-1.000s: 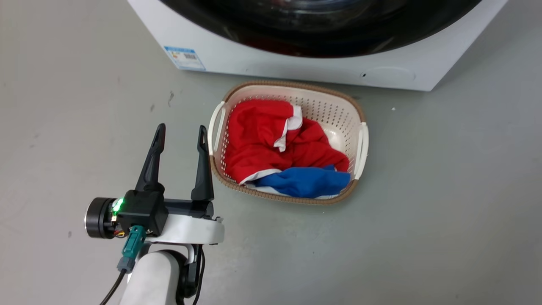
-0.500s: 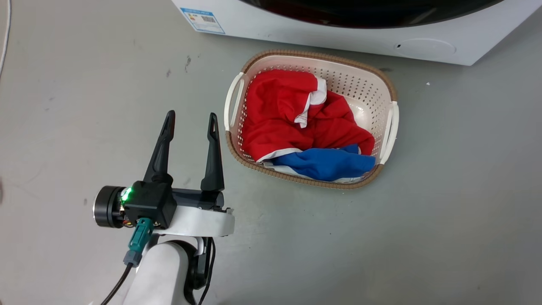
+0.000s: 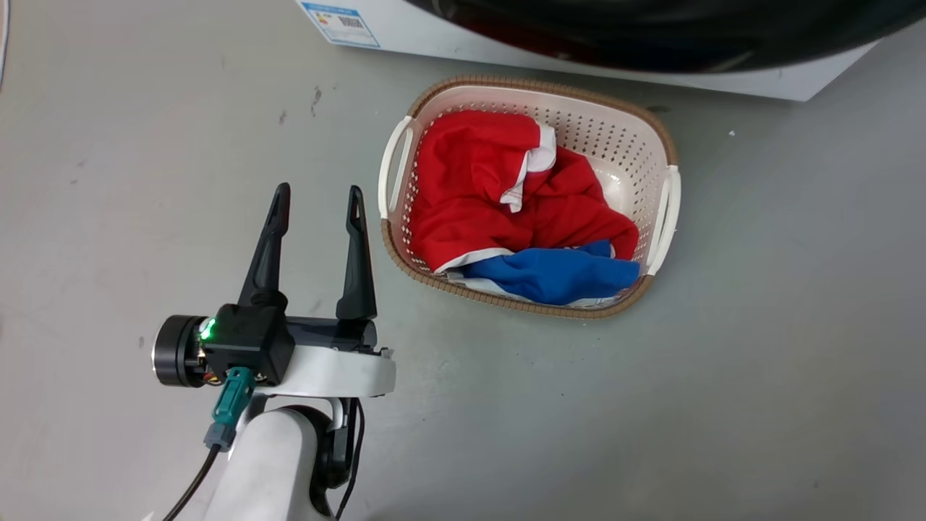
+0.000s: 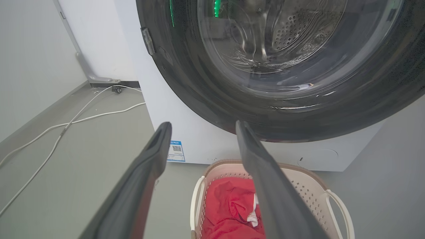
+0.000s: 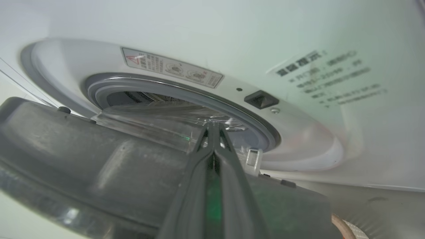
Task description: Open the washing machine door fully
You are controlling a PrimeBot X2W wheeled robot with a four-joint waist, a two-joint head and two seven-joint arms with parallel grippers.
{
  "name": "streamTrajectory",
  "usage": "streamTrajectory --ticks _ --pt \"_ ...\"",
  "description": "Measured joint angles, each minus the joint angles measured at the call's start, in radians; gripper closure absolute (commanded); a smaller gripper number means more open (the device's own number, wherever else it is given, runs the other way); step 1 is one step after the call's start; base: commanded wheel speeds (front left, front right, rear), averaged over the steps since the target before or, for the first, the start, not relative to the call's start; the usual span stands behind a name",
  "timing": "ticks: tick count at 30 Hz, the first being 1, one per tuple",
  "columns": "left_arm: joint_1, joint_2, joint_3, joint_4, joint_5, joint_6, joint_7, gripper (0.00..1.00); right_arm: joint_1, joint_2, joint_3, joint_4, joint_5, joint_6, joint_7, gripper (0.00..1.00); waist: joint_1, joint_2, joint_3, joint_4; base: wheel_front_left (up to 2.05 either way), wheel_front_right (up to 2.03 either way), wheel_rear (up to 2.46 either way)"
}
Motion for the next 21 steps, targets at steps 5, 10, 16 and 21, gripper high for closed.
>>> streamTrajectory --ticks 5,10,16,21 --pt "0.008 0.0 0.022 0.0 0.015 -0.006 0.0 0.0 0.117 0.01 0.012 -0.096 0.028 0.0 0.037 1.0 0.0 0.0 -0.029 -0.022 0.0 0.0 0.0" --pt "0.021 0.0 0.037 0.003 0.026 -0.016 0.0 0.0 0.222 0.027 0.019 -0.207 0.068 0.0 0.064 1.0 0.0 0.0 -0.058 -0.049 0.0 0.0 0.0" --pt "0.039 0.0 0.057 0.013 0.037 -0.024 0.0 0.0 0.344 0.051 0.023 -0.337 0.103 0.0 0.066 1.0 -0.0001 0.0 -0.099 -0.075 0.0 0.0 0.0" --pt "0.061 0.0 0.069 0.017 0.047 -0.028 0.0 0.0 0.455 0.071 0.042 -0.43 0.112 0.0 0.062 1.0 -0.0001 0.0 -0.142 -0.084 0.0 0.0 0.0"
